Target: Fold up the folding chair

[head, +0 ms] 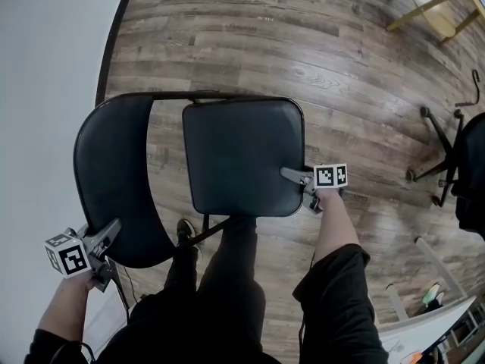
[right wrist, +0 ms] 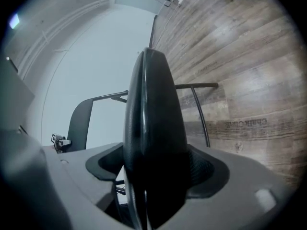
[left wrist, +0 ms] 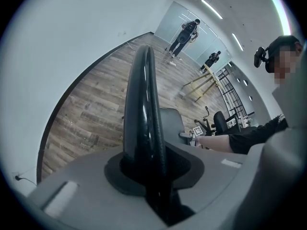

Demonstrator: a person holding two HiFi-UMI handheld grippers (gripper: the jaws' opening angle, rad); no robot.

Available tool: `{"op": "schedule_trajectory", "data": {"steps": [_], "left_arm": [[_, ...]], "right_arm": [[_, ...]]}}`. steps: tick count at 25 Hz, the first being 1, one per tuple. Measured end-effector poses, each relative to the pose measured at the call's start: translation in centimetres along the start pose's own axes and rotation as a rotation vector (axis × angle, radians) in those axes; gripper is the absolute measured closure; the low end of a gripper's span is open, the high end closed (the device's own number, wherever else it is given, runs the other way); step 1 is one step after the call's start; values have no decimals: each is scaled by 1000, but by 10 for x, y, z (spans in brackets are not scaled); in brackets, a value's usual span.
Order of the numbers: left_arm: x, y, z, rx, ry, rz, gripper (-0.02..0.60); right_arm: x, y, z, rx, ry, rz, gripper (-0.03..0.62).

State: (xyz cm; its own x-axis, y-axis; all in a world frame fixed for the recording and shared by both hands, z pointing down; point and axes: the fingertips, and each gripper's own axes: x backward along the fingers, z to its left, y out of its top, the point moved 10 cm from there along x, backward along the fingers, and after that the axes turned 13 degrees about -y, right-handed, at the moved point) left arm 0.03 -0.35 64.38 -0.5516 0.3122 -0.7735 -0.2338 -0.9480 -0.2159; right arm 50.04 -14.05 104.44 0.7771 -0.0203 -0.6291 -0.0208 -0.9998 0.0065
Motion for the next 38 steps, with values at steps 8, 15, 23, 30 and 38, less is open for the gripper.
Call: {"op": "schedule_trajectory", "data": {"steps": [8,15,23,30,38], "left_arm": [[0,-3,3,25,-6,2,506],[4,1,-5,-9,-18,-6,514],[10,1,-10,-38,-3,1,515],[17,2,-17,-63,14,14,514],[24,2,-23,-79,2,-1,511]], "right_arm": [[1,-6,4,48,-33,-57,233],[4,-8,15,56,-33,-57,243],[4,-17,32,52,-57,-53,252],[7,-21,57,57,-82,-46,269],[13,-24,86,61,-109,-40,287]]}}
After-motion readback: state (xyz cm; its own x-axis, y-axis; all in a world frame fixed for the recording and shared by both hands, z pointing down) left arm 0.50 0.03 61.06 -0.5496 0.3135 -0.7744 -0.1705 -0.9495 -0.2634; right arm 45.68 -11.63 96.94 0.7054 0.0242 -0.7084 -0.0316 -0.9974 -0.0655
